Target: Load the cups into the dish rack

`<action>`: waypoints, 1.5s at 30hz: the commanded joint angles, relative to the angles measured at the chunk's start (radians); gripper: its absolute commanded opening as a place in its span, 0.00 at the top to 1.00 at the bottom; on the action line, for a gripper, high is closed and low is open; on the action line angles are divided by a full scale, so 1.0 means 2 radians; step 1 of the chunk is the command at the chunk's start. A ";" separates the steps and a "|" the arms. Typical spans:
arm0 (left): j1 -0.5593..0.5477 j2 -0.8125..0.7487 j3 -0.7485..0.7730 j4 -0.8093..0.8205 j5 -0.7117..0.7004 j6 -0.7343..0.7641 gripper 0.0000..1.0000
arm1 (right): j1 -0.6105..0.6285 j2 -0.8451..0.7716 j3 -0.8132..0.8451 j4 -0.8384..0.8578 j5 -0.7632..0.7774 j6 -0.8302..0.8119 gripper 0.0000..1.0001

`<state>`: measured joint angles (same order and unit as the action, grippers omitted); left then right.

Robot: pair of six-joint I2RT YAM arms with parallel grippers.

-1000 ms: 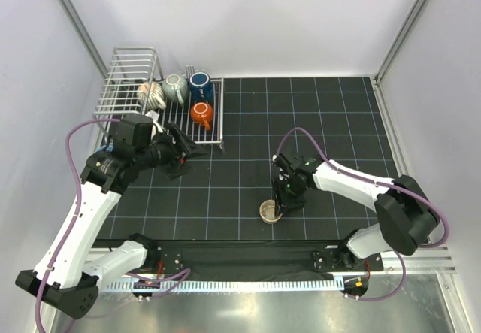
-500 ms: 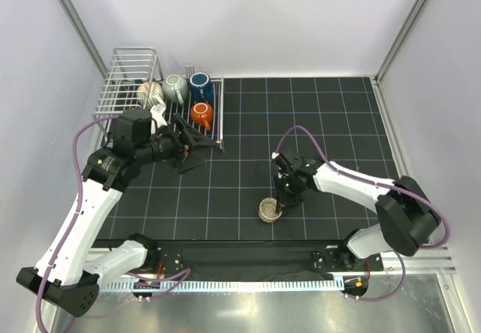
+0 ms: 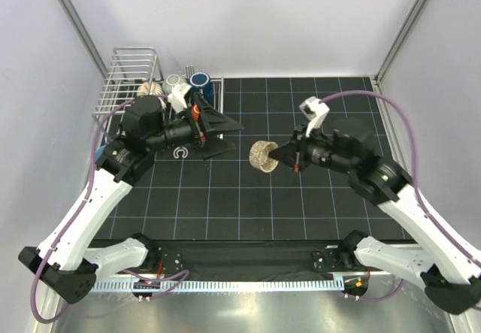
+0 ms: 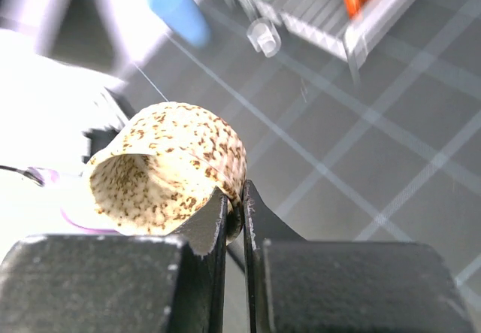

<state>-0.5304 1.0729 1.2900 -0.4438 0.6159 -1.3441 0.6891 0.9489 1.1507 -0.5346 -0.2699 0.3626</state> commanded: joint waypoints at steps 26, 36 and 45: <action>-0.166 0.119 0.074 0.236 0.055 -0.073 0.10 | -0.003 -0.149 0.002 0.109 0.003 -0.075 0.96; -0.177 0.129 0.077 0.253 0.052 -0.091 0.13 | -0.002 -0.166 -0.007 0.097 0.052 -0.098 0.96; -0.200 0.150 0.073 0.285 0.037 -0.119 0.13 | -0.002 -0.167 -0.012 0.105 0.080 -0.102 0.96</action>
<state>-0.9192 1.3712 1.4025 0.0345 0.6880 -1.5513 0.6849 0.6174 1.1263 -0.3893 -0.1604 0.1814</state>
